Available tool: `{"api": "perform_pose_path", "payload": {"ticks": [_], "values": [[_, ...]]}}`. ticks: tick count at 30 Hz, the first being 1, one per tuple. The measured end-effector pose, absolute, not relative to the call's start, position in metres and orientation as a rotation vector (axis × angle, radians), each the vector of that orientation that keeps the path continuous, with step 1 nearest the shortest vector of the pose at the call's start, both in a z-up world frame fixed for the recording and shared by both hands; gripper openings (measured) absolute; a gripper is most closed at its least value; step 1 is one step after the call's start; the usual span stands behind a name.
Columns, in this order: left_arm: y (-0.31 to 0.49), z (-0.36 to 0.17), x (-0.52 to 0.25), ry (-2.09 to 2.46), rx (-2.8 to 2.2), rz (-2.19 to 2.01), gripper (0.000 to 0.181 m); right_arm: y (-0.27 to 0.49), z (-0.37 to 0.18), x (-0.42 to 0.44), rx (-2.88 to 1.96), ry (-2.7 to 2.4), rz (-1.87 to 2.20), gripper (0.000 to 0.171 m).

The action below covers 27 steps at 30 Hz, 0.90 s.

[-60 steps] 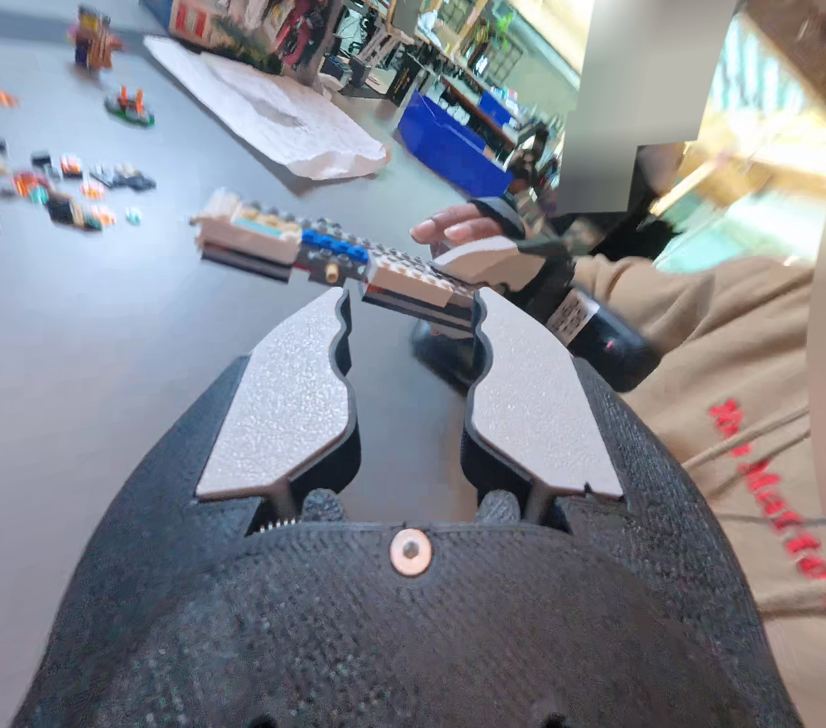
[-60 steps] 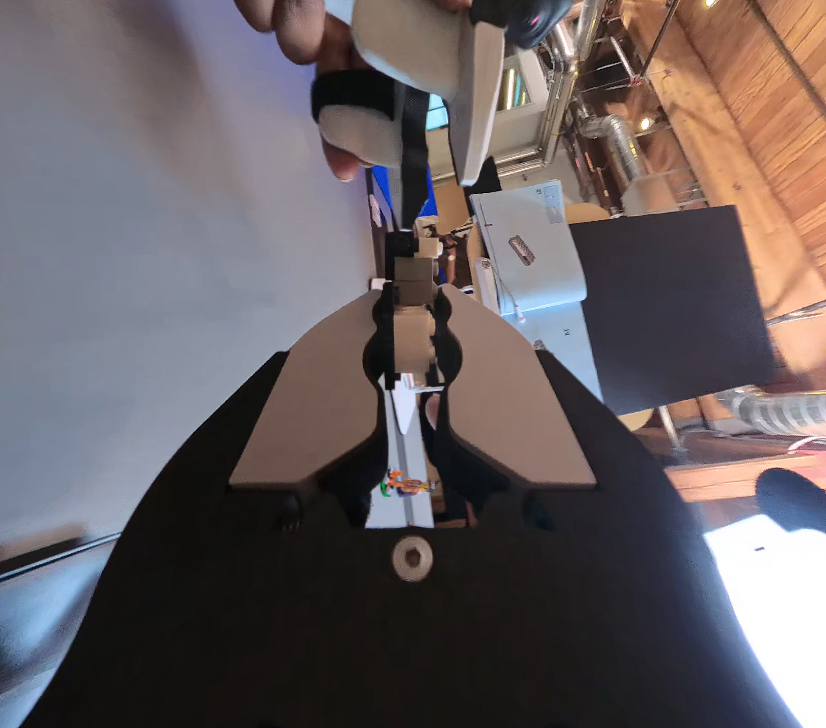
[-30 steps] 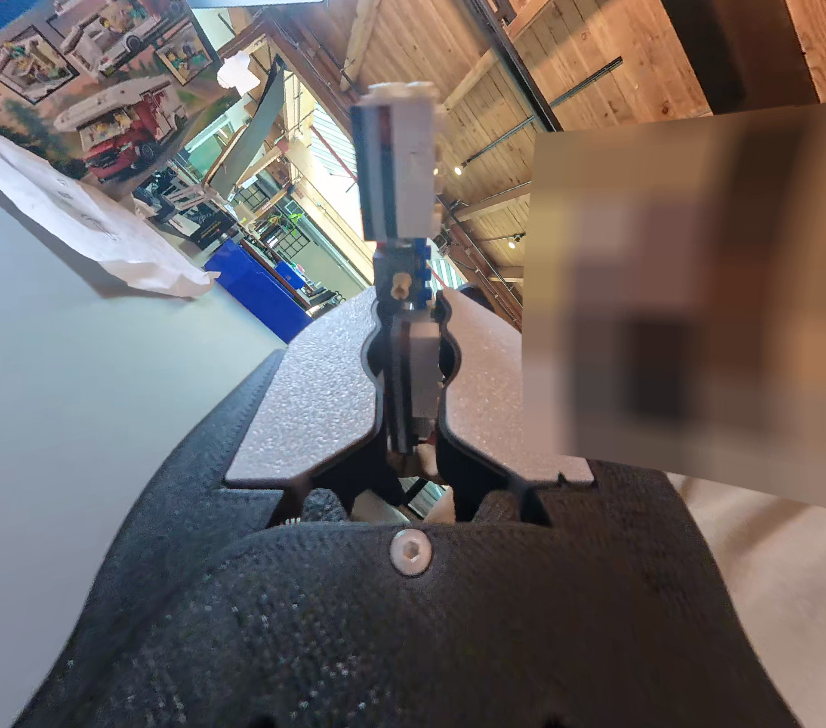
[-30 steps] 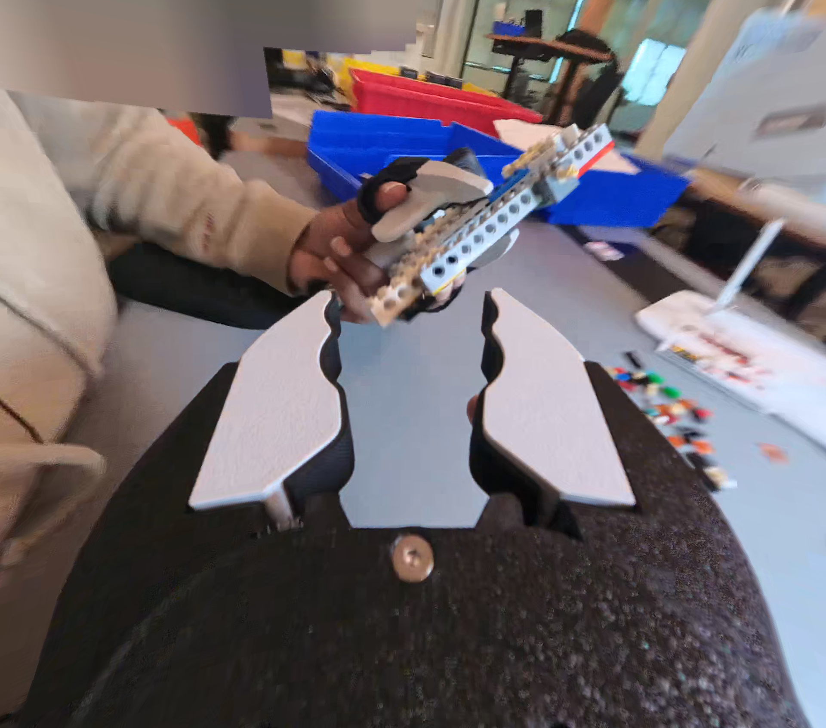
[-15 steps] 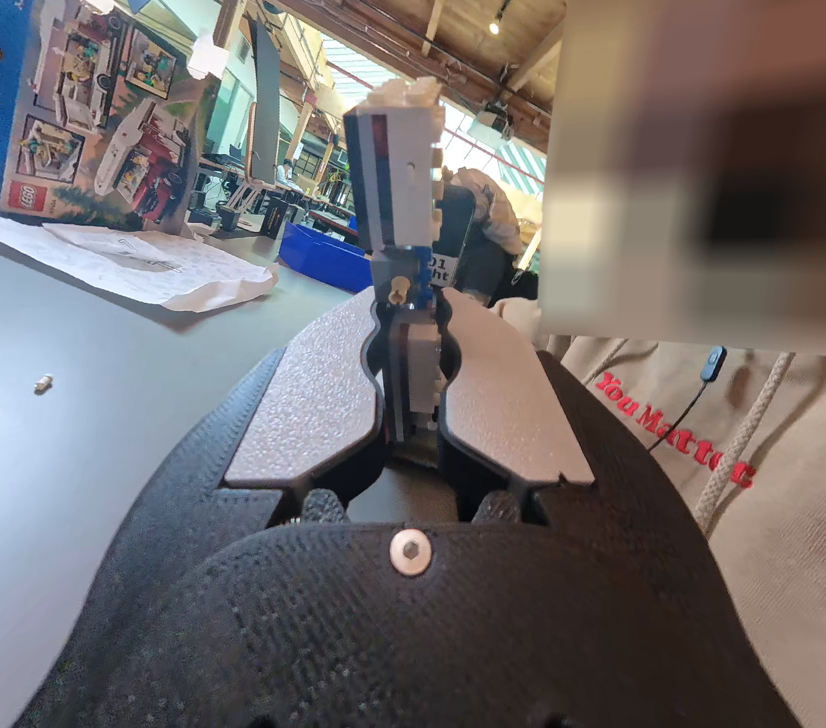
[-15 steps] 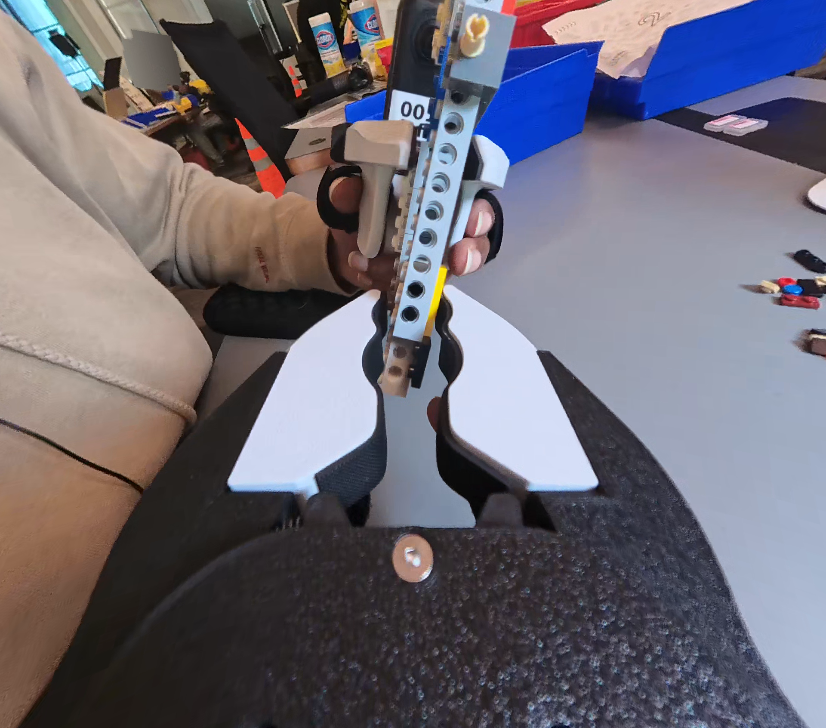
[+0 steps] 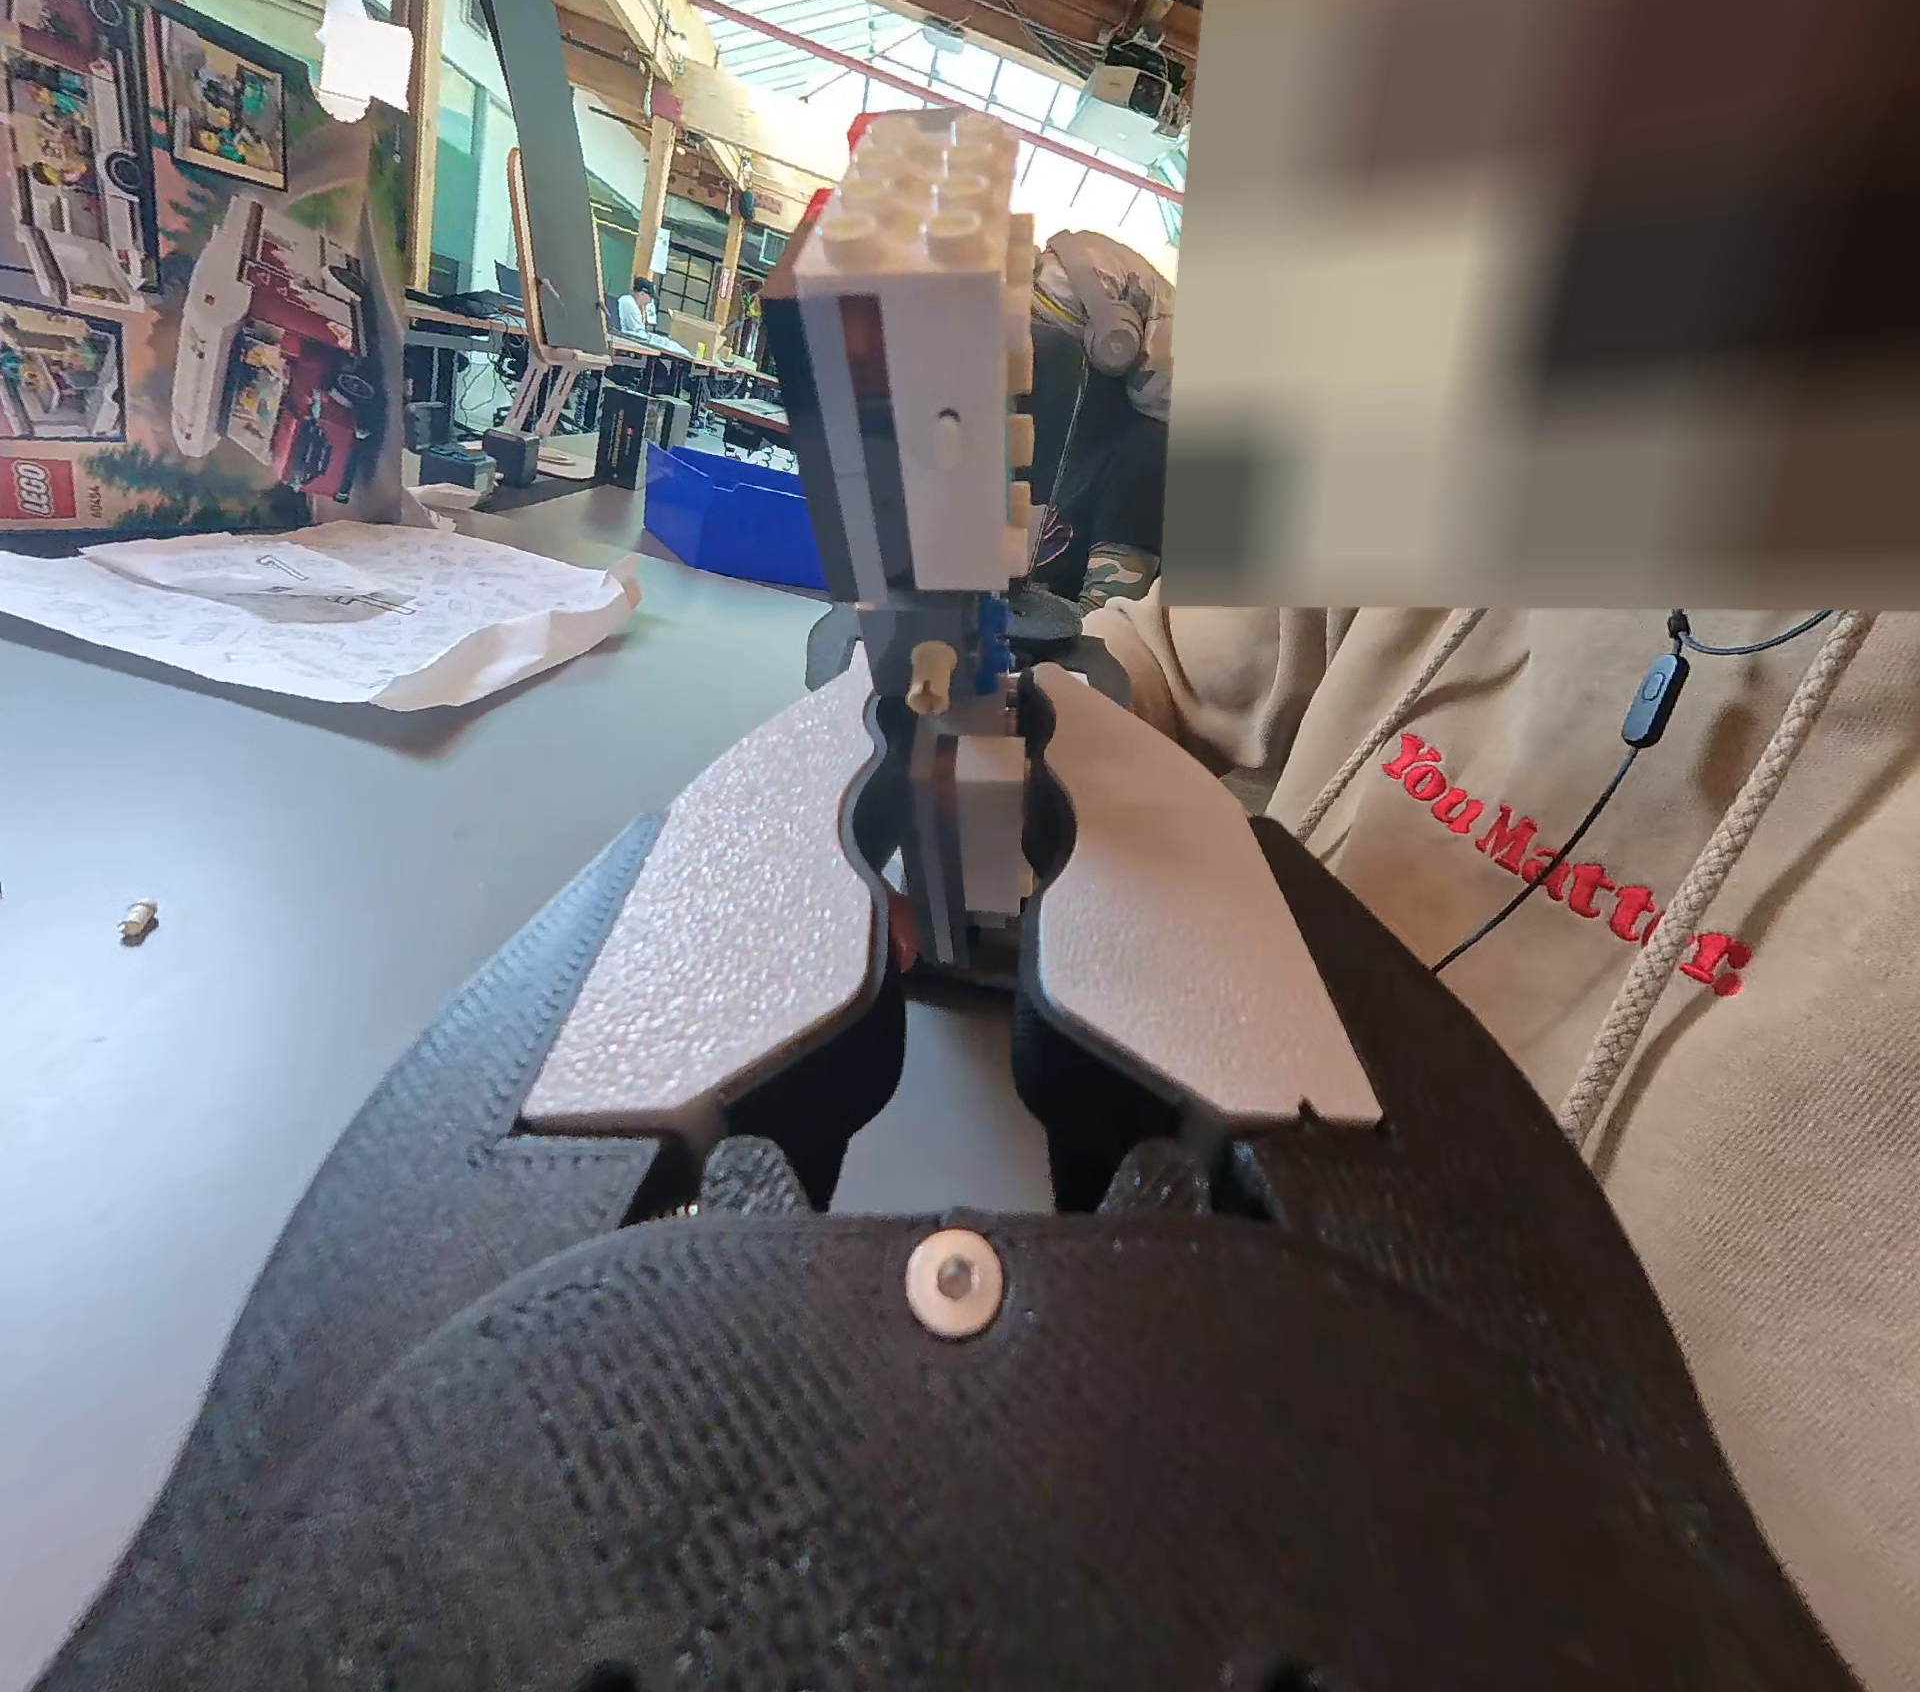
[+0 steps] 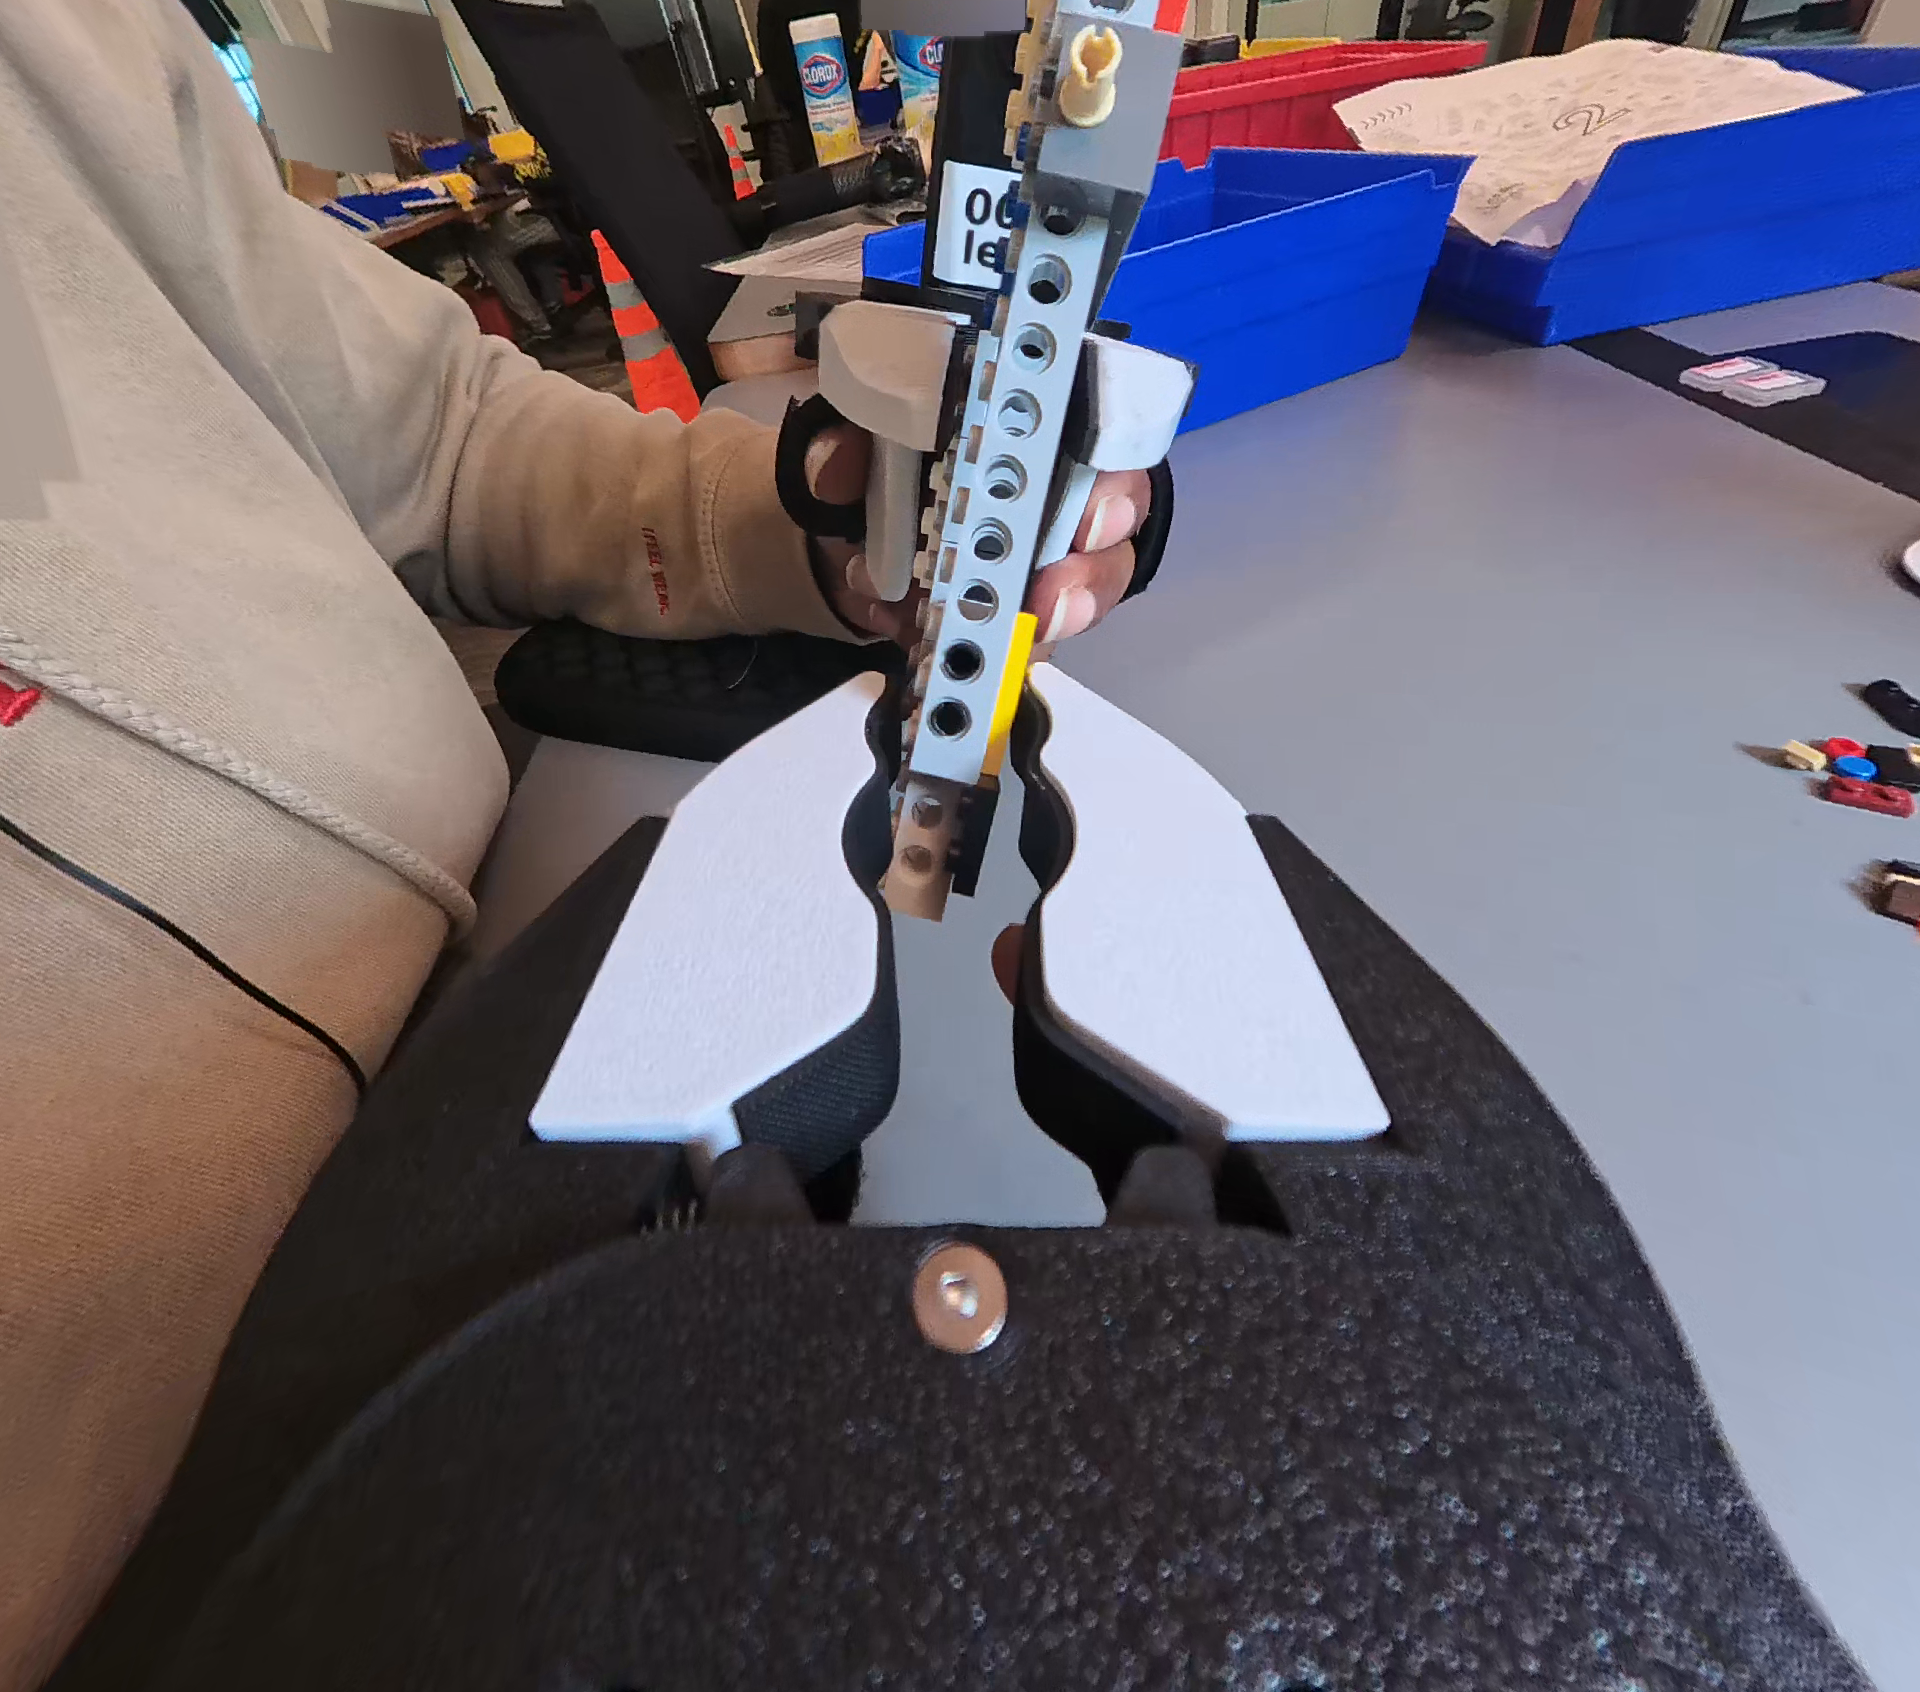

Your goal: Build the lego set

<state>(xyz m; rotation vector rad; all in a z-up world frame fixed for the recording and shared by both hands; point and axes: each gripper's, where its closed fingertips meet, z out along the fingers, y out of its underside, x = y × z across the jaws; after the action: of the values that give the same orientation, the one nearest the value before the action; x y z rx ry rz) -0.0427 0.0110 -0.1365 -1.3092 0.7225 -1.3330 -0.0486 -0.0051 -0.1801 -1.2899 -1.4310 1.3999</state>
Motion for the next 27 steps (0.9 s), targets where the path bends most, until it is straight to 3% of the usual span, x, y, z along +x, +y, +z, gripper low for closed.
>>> {"api": "perform_pose_path", "payload": {"ticks": [17, 21, 27], "values": [[0.013, -0.148, -0.035, 0.746, -1.384, -1.271, 0.02, 0.007, -0.173, -0.048, -1.256, -1.431, 1.322, 0.03], [0.012, -0.155, -0.026, 0.795, -1.4, -1.192, 0.021, 0.001, -0.174, -0.052, -1.255, -1.477, 1.298, 0.02], [0.01, -0.154, -0.024, 0.827, -1.384, -1.11, 0.02, 0.001, -0.175, -0.051, -1.246, -1.475, 1.263, 0.018]]}}
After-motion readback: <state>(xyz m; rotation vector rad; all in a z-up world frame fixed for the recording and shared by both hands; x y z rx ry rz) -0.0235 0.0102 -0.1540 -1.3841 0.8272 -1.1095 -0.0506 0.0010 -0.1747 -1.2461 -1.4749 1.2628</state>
